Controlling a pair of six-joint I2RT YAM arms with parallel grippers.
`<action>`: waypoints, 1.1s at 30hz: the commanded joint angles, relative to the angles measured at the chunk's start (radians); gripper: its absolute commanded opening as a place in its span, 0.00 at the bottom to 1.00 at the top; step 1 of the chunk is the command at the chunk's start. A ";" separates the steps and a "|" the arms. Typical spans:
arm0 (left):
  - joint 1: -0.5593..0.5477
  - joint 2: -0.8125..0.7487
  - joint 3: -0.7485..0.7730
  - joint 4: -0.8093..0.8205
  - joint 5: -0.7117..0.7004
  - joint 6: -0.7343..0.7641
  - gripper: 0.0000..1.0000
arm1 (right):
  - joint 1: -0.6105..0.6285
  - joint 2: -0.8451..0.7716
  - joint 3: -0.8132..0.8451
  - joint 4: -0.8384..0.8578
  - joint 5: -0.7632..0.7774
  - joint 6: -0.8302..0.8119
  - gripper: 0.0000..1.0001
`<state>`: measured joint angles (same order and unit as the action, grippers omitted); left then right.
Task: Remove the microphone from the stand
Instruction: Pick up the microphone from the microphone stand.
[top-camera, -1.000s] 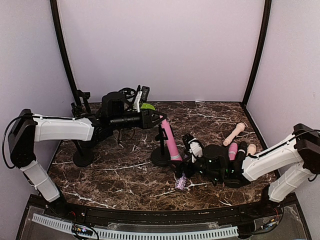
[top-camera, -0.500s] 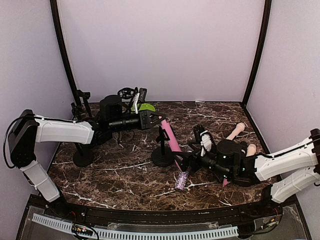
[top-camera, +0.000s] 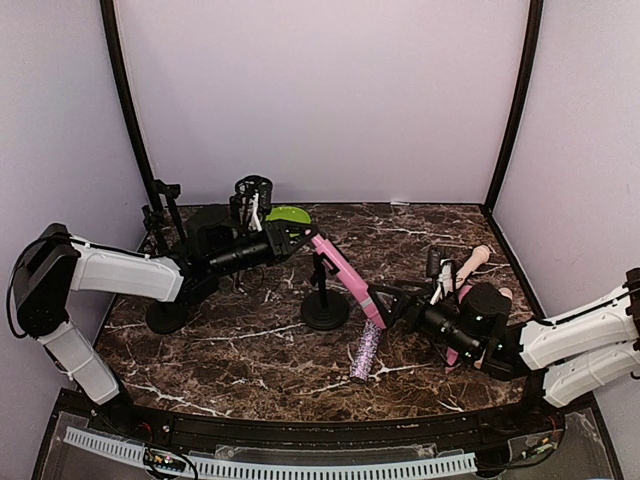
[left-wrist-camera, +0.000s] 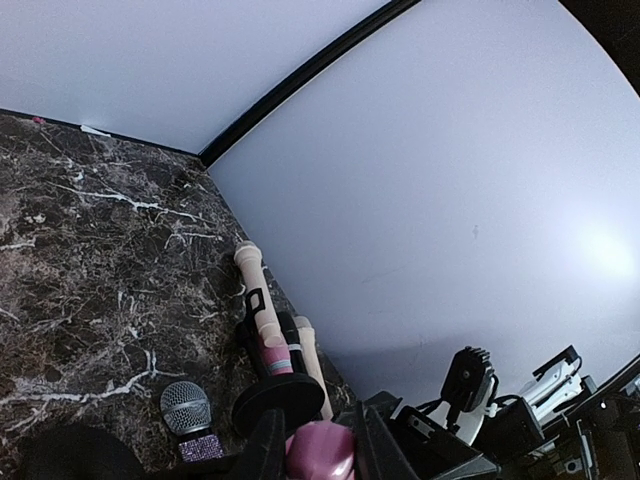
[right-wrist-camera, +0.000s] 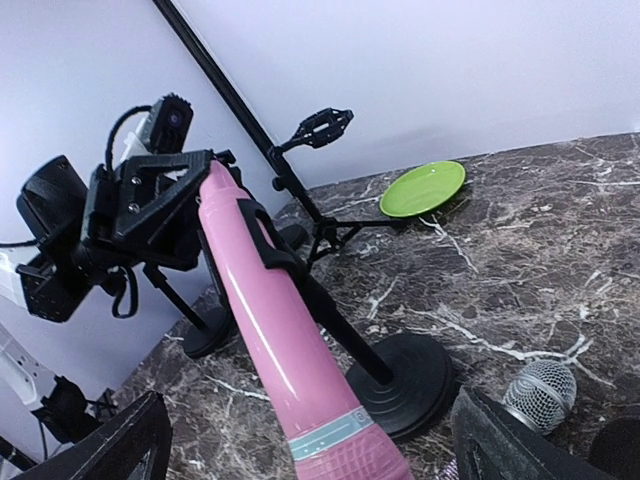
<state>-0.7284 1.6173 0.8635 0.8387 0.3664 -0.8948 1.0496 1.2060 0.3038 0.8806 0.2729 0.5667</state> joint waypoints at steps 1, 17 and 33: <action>-0.001 0.003 -0.041 -0.039 -0.043 -0.084 0.00 | -0.015 0.009 -0.023 0.176 -0.036 0.109 0.99; -0.006 0.017 -0.050 0.012 -0.049 -0.125 0.00 | -0.046 0.166 -0.049 0.260 -0.029 0.226 0.99; -0.005 0.038 -0.060 0.033 -0.061 -0.124 0.00 | -0.055 0.239 0.042 0.386 -0.185 0.265 0.88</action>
<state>-0.7311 1.6390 0.8330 0.9287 0.3054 -1.0336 1.0012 1.4506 0.2996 1.1614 0.1455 0.8215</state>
